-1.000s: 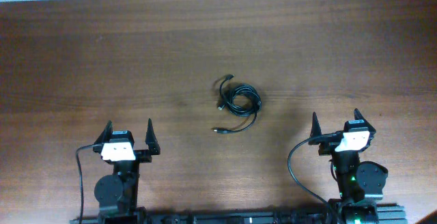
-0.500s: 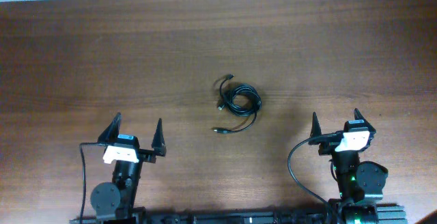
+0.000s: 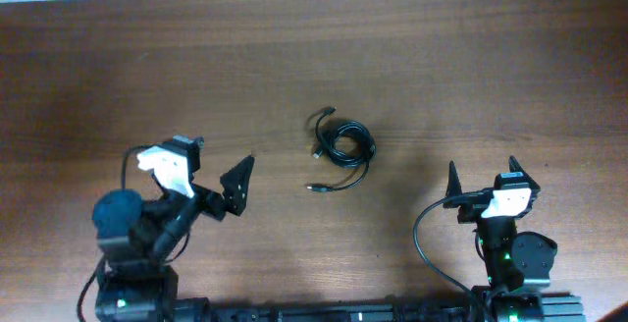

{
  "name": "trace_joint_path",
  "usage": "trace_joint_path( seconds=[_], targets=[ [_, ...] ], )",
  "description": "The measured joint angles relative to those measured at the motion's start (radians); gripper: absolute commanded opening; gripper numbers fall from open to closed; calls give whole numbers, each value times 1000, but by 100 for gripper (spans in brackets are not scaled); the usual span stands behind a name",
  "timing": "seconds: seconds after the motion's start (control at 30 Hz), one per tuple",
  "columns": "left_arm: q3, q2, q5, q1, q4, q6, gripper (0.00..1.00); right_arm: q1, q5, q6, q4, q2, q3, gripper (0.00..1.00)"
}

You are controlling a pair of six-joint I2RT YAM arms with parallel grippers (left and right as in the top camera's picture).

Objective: Untangle cables
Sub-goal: 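Reach the left gripper to the black cable bundle and grasp it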

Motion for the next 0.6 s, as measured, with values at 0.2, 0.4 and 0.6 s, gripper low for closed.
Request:
trace_joint_path(
  seconds=[0.2,0.4,0.6],
  targets=[
    [72,169,90,-85,-1,-55,99,0,0,1,0,0,0,99],
    [237,484,20,-285,-70,-58,99,0,0,0,0,0,0,99],
    [240,694,47,-317,-92,-60,89,0,0,1,0,0,0,99]
  ],
)
